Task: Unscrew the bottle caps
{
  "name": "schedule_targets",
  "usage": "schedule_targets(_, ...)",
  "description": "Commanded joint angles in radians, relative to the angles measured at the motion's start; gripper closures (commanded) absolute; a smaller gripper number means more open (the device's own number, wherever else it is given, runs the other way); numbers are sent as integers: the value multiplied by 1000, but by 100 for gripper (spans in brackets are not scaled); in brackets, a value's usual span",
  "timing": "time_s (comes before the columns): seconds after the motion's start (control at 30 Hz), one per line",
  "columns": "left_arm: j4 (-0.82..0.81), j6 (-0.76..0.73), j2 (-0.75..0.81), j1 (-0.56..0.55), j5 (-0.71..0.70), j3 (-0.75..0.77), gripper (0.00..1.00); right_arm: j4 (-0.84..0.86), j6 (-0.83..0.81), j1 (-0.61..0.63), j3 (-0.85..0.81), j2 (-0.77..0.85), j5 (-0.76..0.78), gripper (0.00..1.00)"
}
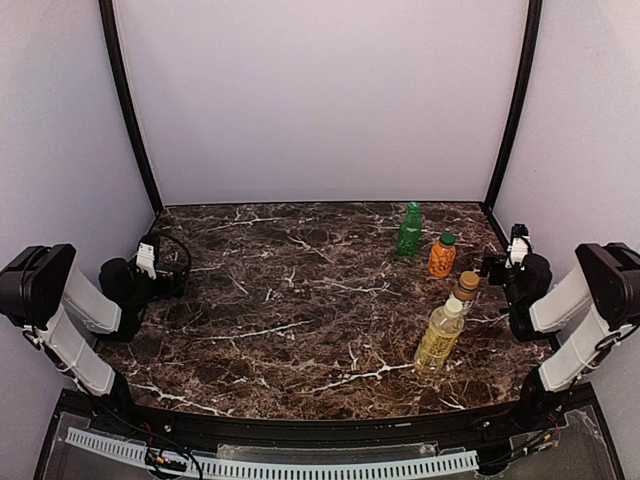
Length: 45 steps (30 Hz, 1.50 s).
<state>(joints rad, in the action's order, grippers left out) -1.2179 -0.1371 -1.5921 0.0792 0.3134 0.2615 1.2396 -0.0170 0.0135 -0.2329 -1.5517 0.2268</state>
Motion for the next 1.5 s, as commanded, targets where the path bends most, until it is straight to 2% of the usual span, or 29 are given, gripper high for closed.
schedule_targets(0.0,0,4,7,-5,2,1,0,22,13,-4,8,35,-37,1)
schedule_targets(0.07,0,4,7,-4,2,0,0,45,-3,-4,27,57,-54,1)
schedule_targets(0.1,0,3,7,-6,2,1,0,-56,4,-2,5,112,-22,1)
schedule_targets(0.17,1,4,8,-5,3,1,0,-420,77,-20,-115,279,26,1)
schedule_targets(0.2,-1,4,8,-4,2,1,0,-587,108,-46,-192,349,3,1)
schedule_targets(0.27,42,30,39,-4,-58,11,0,-825,124,-54,-315,432,-30,1)
schedule_targets(0.3,92,49,61,-3,-138,52,0,-917,128,-55,-359,451,-45,1)
schedule_targets(0.33,272,80,106,1,-173,99,0,-995,122,-54,-401,461,-59,1)
schedule_targets(0.37,507,93,124,4,-230,216,0,-1077,120,-54,-444,467,-76,1)
schedule_targets(0.43,739,30,143,8,-257,402,0,-1249,135,-53,-536,475,-130,1)
schedule_targets(0.47,791,-23,145,8,-254,449,0,-1340,154,-53,-586,474,-168,1)
schedule_targets(0.57,1090,-112,152,8,-95,635,0,-1588,218,-28,-768,456,-304,1)
schedule_targets(0.67,1322,-143,187,-9,5,751,0,-1841,239,119,-967,410,-322,4)
schedule_targets(0.83,1618,-221,297,-61,136,817,6,-2278,349,489,-1306,286,-146,7)
schedule_targets(0.93,1763,-305,371,-184,136,878,6,-2498,492,617,-1385,212,-65,9)
schedule_targets(1.07,1951,-368,415,-301,138,958,7,-2657,723,818,-1342,233,82,9)
schedule_targets(1.17,2002,-364,421,-343,146,1002,8,-2677,850,930,-1298,262,99,7)
schedule_targets(1.33,2014,-344,409,-386,123,1033,9,-2739,940,1039,-1276,193,117,2)
schedule_targets(1.47,2018,-330,407,-391,128,1038,10,-2739,1012,1051,-1226,254,161,1)
